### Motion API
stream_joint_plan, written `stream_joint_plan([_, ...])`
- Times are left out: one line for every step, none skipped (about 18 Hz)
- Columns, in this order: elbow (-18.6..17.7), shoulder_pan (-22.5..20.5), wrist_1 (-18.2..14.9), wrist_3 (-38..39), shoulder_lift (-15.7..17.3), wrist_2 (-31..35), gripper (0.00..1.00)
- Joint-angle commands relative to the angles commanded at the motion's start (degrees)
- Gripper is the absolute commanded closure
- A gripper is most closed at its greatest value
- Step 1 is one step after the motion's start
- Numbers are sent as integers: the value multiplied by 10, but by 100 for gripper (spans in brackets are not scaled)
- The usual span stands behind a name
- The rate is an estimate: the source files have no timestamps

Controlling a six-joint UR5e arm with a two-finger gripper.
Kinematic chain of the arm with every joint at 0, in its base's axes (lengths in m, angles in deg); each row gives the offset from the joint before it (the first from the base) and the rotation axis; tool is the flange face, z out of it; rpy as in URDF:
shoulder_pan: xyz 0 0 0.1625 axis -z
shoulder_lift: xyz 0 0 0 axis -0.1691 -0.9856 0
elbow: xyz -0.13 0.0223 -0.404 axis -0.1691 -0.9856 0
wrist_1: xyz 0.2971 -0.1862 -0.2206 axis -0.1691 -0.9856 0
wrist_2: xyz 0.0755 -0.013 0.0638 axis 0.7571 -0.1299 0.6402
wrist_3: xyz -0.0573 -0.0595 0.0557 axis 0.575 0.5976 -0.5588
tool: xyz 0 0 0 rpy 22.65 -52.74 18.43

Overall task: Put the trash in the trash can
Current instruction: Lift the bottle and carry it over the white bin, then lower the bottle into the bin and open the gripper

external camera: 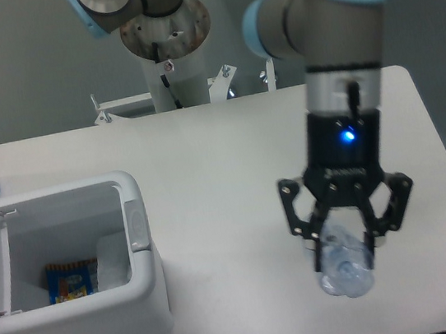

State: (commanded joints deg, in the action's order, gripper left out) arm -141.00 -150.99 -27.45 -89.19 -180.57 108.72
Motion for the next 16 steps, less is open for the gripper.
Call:
stream_joint_plan([1,14,9,10,9,0,39])
stream_joint_plan([0,31,23,21,16,0,39])
stream_joint_plan([0,45,34,32,20,0,39])
stream_joint_plan([-1,58,40,42,26,0,40])
stream_joint_plan([0,72,40,47,31,0,40])
stream_joint_plan([-1,90,40,48,35,0,40])
stream_joint_plan([-2,105,40,48,40,0,40])
stream_joint_plan([-6,120,40,48,44,0,40])
stream_joint_plan([-7,133,40,49,48,0,40])
stream_joint_plan([-11,146,40,50,48,0,40])
stream_joint_plan([-21,164,40,52,48,1,40])
stream_joint_plan([-31,171,40,52,48,1,40])
stream_joint_plan([-36,179,40,54,48,0,40])
stream_joint_plan([-55,193,40,56,50,0,40])
stream_joint_plan([-69,197,40,57,53,1,39])
stream_joint_plan([-76,200,40,56,55,0,29])
